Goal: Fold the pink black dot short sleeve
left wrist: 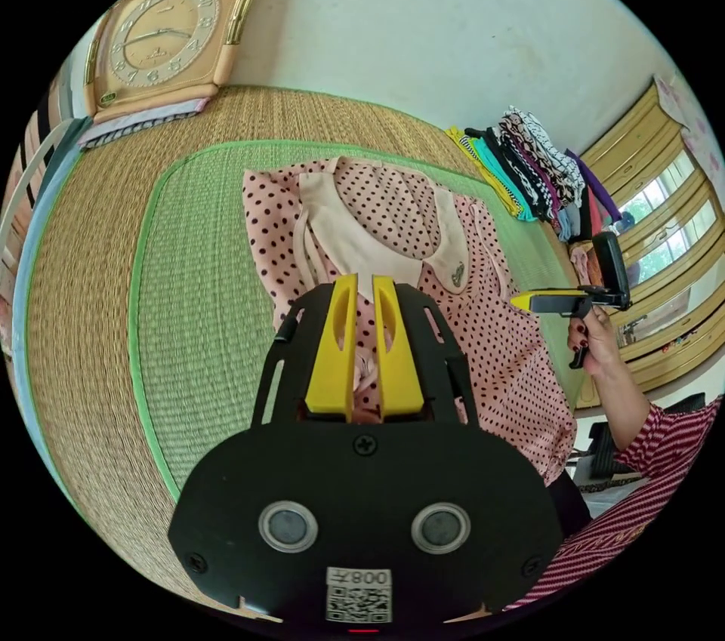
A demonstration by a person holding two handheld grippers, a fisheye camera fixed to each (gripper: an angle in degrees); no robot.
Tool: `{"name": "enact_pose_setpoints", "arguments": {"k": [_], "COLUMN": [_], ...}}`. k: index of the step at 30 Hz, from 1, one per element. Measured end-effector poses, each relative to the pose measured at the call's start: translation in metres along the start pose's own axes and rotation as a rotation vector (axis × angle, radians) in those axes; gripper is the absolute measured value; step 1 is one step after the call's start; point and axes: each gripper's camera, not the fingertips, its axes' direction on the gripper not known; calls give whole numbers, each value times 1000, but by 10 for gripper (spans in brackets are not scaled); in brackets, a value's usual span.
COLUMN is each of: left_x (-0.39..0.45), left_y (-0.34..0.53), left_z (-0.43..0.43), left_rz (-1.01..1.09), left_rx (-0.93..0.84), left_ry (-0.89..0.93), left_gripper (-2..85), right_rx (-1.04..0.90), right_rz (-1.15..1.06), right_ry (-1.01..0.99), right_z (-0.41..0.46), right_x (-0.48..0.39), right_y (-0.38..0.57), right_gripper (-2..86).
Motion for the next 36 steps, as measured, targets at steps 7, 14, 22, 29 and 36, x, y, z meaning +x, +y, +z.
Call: {"name": "enact_pose_setpoints", "arguments": {"k": [7, 14, 22, 29, 36], "left_x": [-11, -33, -39, -77, -121], "left_y": [-22, -28, 45, 147, 271], "left_z": [41, 42, -1, -63, -109], "left_rz": [14, -30, 12, -136, -379], "left_rx": [-63, -43, -31, -22, -65], "left_ry": [-59, -35, 30, 86, 176], "left_gripper": [17, 15, 21, 36, 68], "right_rx": [-26, 28, -17, -48, -13], "right_rz": [35, 115, 34, 156, 193], "right_ry": [85, -6, -84, -91, -116], "right_z": [21, -2, -36, -61, -119], "right_x": [-4, 2, -53, -62, -90], "right_y": [-61, -61, 35, 124, 192], "right_gripper": [1, 1, 1, 1, 6]}}
